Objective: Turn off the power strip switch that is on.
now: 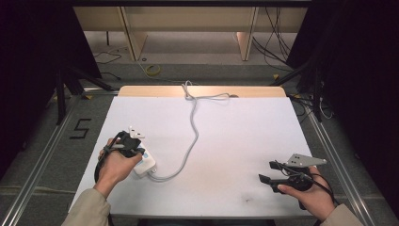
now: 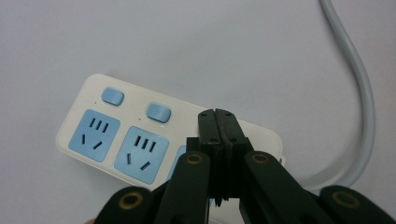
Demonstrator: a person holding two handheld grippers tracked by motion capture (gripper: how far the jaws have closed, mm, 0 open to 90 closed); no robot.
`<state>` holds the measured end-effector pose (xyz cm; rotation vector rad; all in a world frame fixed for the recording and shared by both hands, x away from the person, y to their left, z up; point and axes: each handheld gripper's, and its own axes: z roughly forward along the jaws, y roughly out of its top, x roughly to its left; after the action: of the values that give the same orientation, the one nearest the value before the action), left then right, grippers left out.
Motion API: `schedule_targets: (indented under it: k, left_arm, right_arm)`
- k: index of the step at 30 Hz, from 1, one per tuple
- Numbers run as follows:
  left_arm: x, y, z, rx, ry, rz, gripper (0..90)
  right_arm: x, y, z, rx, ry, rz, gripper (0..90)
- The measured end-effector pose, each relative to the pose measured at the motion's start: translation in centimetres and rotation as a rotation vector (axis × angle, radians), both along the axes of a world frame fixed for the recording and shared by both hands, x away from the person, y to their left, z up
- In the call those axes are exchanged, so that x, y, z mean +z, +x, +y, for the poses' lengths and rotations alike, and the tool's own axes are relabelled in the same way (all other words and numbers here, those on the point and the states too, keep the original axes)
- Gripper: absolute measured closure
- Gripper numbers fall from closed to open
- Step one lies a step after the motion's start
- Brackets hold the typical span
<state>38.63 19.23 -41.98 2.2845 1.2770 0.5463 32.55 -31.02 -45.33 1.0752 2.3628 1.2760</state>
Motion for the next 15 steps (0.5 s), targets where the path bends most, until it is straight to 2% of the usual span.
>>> schedule_targets:
  k: [15]
  left_arm:
    - [-0.28, 0.89, 0.02, 0.005, 0.019, 0.030, 89.9]
  right_arm:
    - [0.00, -0.01, 0.01, 0.001, 0.001, 0.001, 30.0]
